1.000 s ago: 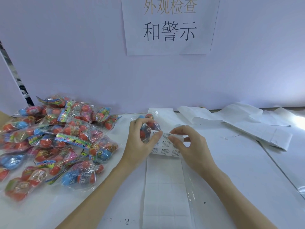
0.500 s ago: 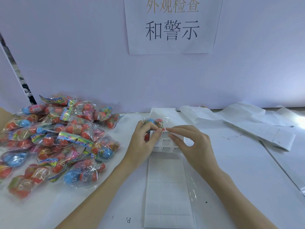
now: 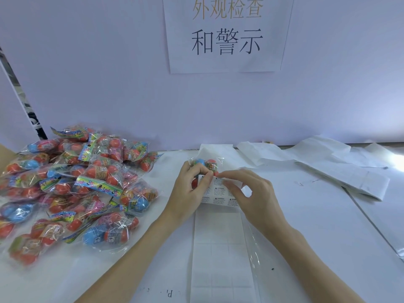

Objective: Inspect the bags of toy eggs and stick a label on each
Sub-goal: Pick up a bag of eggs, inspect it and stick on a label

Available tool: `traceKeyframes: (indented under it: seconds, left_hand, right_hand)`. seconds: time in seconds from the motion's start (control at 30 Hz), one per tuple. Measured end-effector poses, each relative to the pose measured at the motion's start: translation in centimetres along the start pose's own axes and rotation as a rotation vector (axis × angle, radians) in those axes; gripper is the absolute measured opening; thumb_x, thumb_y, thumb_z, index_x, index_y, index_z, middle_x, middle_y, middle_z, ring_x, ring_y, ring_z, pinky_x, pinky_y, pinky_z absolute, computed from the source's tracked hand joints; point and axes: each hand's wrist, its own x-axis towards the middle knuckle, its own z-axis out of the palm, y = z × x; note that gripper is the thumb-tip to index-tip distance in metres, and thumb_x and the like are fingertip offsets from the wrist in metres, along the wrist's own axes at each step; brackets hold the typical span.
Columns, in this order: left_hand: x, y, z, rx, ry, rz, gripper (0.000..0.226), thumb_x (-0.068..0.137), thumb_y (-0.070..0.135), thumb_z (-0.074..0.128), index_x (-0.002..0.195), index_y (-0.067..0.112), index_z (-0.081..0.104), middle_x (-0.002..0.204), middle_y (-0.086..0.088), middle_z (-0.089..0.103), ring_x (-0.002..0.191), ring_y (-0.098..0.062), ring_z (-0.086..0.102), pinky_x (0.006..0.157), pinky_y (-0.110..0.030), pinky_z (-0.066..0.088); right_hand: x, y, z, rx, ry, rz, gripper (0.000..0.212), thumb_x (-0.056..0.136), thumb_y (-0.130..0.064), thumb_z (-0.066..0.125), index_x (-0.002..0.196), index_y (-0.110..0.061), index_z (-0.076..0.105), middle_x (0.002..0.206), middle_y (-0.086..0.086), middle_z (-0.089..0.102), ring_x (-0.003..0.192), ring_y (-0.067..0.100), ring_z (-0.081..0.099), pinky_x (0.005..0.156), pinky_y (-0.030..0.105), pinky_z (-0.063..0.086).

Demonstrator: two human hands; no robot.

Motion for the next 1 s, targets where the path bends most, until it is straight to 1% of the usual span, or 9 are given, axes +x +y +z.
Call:
traceKeyframes:
  seconds: [0.13, 0.27, 0.4, 0.5, 0.57, 0.73, 0.83, 0.9, 1.0]
  left_hand:
    - [-0.13, 0.25, 0.02, -0.023, 0.002, -0.003, 0.026, 0.105, 0.016, 0.059, 0.084, 0.031, 0.063, 0.097, -0.004, 0.050, 0.081, 0.002, 0.049, 0.074, -0.009, 0.037]
    - [-0.09, 0.10, 0.02, -0.023, -0.004, -0.006, 0.024, 0.106, 0.015, 0.058, 0.085, 0.024, 0.062, 0.094, -0.005, 0.048, 0.078, 0.000, 0.046, 0.072, -0.012, 0.036]
    - [-0.07, -0.07, 0.10, -0.042, 0.002, -0.031, 0.024, 0.106, 0.019, 0.057, 0.084, 0.028, 0.063, 0.096, -0.001, 0.048, 0.075, 0.001, 0.046, 0.072, -0.012, 0.038]
    - [-0.07, -0.12, 0.07, -0.041, -0.004, -0.029, 0.024, 0.107, 0.019, 0.056, 0.085, 0.027, 0.064, 0.094, -0.002, 0.047, 0.075, 0.002, 0.046, 0.071, -0.011, 0.037]
    - [-0.07, -0.15, 0.07, -0.045, -0.014, -0.028, 0.023, 0.108, 0.019, 0.056, 0.087, 0.024, 0.065, 0.095, -0.004, 0.047, 0.075, 0.001, 0.046, 0.071, -0.012, 0.038]
    - [-0.01, -0.28, 0.01, -0.018, -0.012, -0.015, 0.021, 0.107, 0.018, 0.055, 0.089, 0.021, 0.066, 0.094, -0.004, 0.047, 0.075, -0.003, 0.044, 0.071, -0.014, 0.037]
    - [0.05, -0.38, 0.03, -0.013, -0.009, -0.017, 0.021, 0.107, 0.020, 0.055, 0.090, 0.020, 0.067, 0.095, -0.004, 0.048, 0.075, -0.004, 0.046, 0.071, -0.014, 0.038]
    - [0.11, -0.48, 0.05, -0.015, -0.007, -0.017, 0.021, 0.107, 0.019, 0.055, 0.089, 0.020, 0.066, 0.096, -0.005, 0.049, 0.078, -0.010, 0.047, 0.071, -0.015, 0.039]
    - [0.14, -0.57, 0.10, -0.012, -0.001, -0.022, 0.022, 0.107, 0.018, 0.056, 0.087, 0.020, 0.065, 0.096, -0.004, 0.049, 0.077, -0.008, 0.047, 0.071, -0.014, 0.038]
  right_hand:
    - [-0.08, 0.23, 0.03, 0.010, -0.022, 0.013, 0.022, 0.099, -0.012, 0.069, 0.100, -0.032, 0.061, 0.090, -0.018, 0.067, 0.081, 0.010, 0.061, 0.073, 0.016, 0.045]
    - [-0.09, 0.03, 0.08, 0.010, -0.022, -0.029, 0.029, 0.101, -0.012, 0.067, 0.113, -0.038, 0.072, 0.090, -0.014, 0.066, 0.085, 0.014, 0.062, 0.074, 0.017, 0.046]
    - [-0.09, 0.28, 0.19, -0.019, 0.000, -0.030, 0.028, 0.099, -0.007, 0.068, 0.096, -0.034, 0.062, 0.086, -0.012, 0.064, 0.077, 0.013, 0.057, 0.070, 0.019, 0.043]
    - [-0.08, 0.20, 0.16, -0.008, -0.010, -0.046, 0.031, 0.101, -0.010, 0.066, 0.113, -0.038, 0.071, 0.090, -0.015, 0.065, 0.083, 0.012, 0.060, 0.074, 0.017, 0.044]
    - [-0.09, 0.08, 0.21, -0.018, -0.001, -0.079, 0.037, 0.101, -0.008, 0.067, 0.125, -0.035, 0.074, 0.086, -0.016, 0.060, 0.079, 0.012, 0.057, 0.072, 0.018, 0.045]
    - [-0.02, -0.09, 0.07, -0.032, 0.019, -0.103, 0.033, 0.098, -0.003, 0.069, 0.121, -0.025, 0.079, 0.091, -0.008, 0.066, 0.081, 0.010, 0.061, 0.073, 0.027, 0.050]
    - [-0.13, -0.32, -0.06, -0.074, 0.012, -0.139, 0.036, 0.098, -0.002, 0.069, 0.123, -0.025, 0.078, 0.097, -0.005, 0.067, 0.086, 0.013, 0.063, 0.074, 0.021, 0.047]
    - [-0.17, -0.32, -0.20, -0.113, 0.007, -0.158, 0.038, 0.097, 0.001, 0.069, 0.124, -0.025, 0.077, 0.101, -0.005, 0.066, 0.086, 0.013, 0.063, 0.075, 0.016, 0.044]
    - [-0.24, -0.31, -0.25, -0.139, 0.004, -0.179, 0.037, 0.095, 0.005, 0.070, 0.117, -0.023, 0.080, 0.103, -0.005, 0.067, 0.086, 0.013, 0.064, 0.074, 0.017, 0.046]
